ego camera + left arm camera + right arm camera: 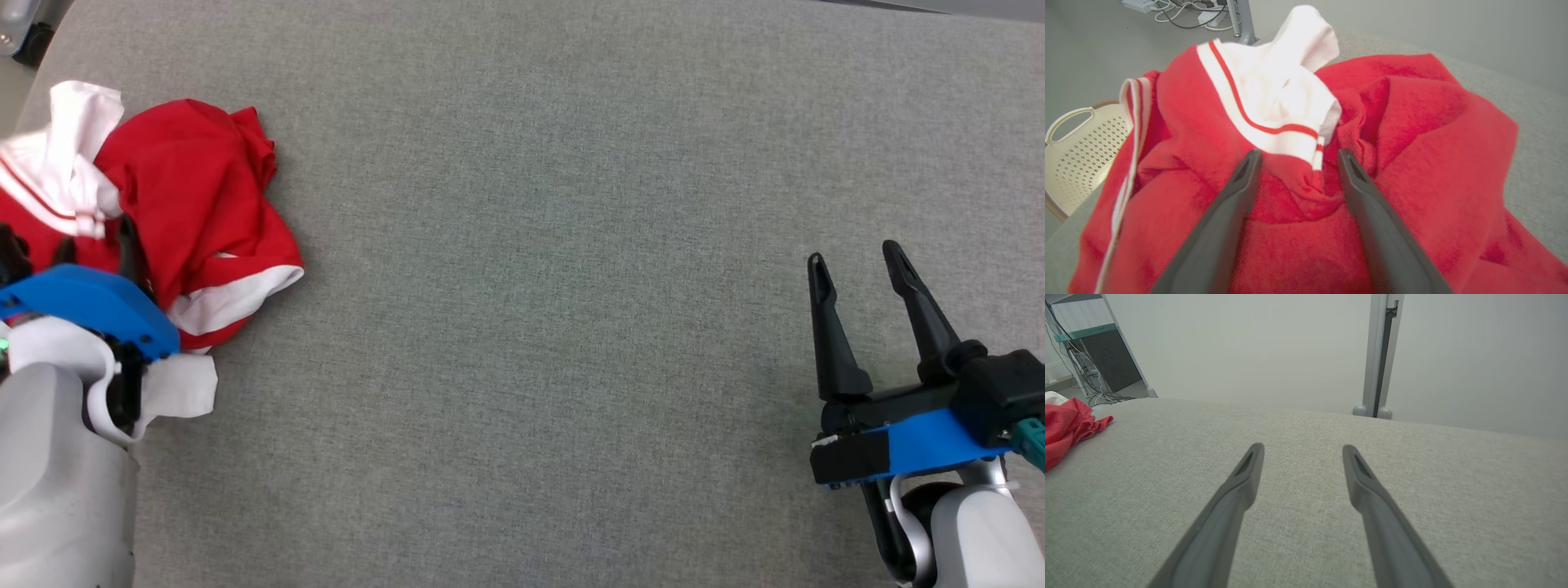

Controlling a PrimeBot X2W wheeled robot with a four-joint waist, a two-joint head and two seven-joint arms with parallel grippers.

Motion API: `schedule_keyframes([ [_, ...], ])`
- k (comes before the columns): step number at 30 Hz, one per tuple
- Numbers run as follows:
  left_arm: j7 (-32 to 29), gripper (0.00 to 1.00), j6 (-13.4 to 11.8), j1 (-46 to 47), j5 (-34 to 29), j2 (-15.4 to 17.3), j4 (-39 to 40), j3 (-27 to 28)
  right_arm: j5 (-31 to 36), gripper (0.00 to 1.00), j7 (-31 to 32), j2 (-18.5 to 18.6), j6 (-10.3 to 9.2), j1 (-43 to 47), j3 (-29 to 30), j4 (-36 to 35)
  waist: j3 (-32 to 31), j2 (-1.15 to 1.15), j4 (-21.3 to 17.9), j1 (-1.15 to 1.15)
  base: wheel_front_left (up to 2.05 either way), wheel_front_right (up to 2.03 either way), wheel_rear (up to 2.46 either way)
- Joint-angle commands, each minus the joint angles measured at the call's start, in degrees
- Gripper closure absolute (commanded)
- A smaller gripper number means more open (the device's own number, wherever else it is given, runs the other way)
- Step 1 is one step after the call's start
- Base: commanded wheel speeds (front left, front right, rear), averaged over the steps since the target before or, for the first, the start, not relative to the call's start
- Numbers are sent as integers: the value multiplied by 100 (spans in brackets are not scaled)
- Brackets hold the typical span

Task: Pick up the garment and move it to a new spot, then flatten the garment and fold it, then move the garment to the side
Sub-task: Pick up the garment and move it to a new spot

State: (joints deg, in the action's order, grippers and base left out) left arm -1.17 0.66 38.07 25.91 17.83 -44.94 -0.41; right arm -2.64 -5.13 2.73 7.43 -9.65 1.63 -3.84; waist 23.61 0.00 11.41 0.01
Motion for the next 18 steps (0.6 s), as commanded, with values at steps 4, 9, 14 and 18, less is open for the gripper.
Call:
schedule_keyframes([
  [4,-299,0,149,92,160,-87,-633,-24,10,0,30,29,11,-123,-78,4,-25,0,-6,-1,0,0,0],
  [9,-263,0,280,118,249,-133,-1147,-41,-35,0,7,29,11,-107,-151,35,-94,0,-76,-1,0,0,0],
  [14,121,100,340,287,202,-71,-1361,-92,-80,0,-36,28,11,15,-122,103,-257,0,-128,-1,0,0,0],
  [18,530,100,358,468,137,40,-1371,-117,-154,0,-106,29,11,56,-117,205,-439,0,-168,-1,0,0,0],
])
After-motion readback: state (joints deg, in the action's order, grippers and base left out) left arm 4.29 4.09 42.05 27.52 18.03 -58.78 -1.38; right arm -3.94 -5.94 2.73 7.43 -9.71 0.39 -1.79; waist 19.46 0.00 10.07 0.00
